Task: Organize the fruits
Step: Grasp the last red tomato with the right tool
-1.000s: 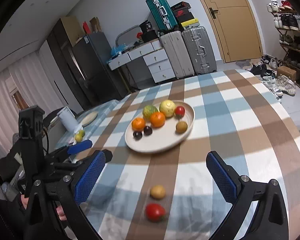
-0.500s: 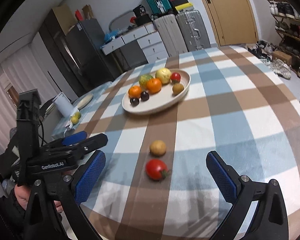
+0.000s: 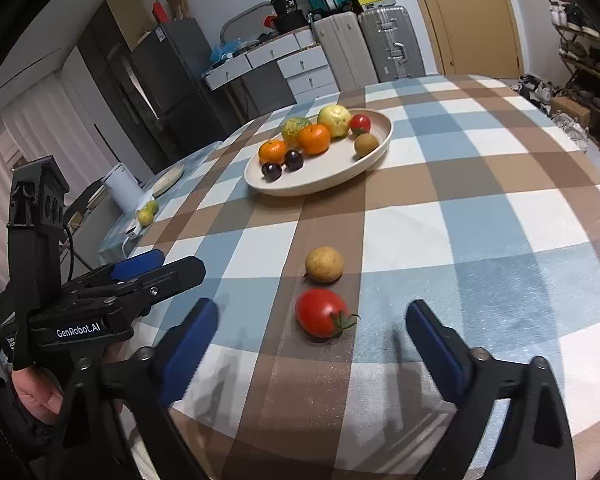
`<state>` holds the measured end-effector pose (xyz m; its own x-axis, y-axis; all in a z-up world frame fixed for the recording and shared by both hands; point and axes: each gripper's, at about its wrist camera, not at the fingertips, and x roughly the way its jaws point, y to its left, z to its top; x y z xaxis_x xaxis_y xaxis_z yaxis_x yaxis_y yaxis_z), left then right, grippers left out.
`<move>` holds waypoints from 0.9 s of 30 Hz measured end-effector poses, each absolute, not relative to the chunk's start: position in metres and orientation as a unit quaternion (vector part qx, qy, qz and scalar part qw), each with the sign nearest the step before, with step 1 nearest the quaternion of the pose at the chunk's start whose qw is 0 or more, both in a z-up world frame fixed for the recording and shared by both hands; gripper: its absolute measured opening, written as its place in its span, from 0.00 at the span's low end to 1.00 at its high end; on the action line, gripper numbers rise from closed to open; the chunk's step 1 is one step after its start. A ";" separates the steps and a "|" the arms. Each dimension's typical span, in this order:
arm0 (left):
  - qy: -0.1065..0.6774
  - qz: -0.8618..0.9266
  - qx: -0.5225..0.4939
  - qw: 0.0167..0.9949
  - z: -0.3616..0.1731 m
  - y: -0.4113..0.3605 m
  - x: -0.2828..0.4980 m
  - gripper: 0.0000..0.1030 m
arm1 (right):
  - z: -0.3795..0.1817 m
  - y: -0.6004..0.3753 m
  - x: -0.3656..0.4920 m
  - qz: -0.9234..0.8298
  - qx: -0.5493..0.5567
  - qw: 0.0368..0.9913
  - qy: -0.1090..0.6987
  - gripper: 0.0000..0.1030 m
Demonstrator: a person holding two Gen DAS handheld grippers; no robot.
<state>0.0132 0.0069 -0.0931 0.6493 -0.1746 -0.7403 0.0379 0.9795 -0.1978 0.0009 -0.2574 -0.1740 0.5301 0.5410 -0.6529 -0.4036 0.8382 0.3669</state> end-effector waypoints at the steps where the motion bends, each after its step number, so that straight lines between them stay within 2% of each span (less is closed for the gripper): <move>1: 0.416 -0.059 -0.082 0.904 -0.095 0.007 0.014 0.99 | -0.175 -0.256 0.002 0.271 0.084 0.870 0.403 0.85; 6: 0.420 -0.065 -0.085 0.901 -0.099 0.007 0.015 0.99 | -0.180 -0.253 0.004 0.268 0.076 0.870 0.408 0.80; 8: 0.419 -0.068 -0.083 0.902 -0.100 0.005 0.016 0.99 | -0.181 -0.251 0.004 0.270 0.073 0.868 0.409 0.70; 15: 0.421 -0.068 -0.082 0.901 -0.101 0.004 0.016 0.99 | -0.184 -0.244 0.005 0.253 0.044 0.872 0.417 0.49; 17: 0.420 -0.068 -0.080 0.902 -0.101 0.004 0.016 0.99 | -0.186 -0.244 0.006 0.249 0.037 0.872 0.420 0.37; 19: 0.421 -0.068 -0.079 0.901 -0.101 0.003 0.016 0.99 | -0.186 -0.245 0.006 0.257 0.043 0.869 0.420 0.32; 27: 0.423 -0.071 -0.071 0.900 -0.100 -0.001 0.017 0.99 | -0.184 -0.253 0.002 0.270 0.062 0.870 0.408 0.28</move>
<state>0.0170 -0.0008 -0.1005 0.6313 -0.1876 -0.7525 0.0669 0.9798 -0.1882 0.0024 -0.2532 -0.1841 0.5209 0.5204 -0.6767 -0.4191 0.8465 0.3283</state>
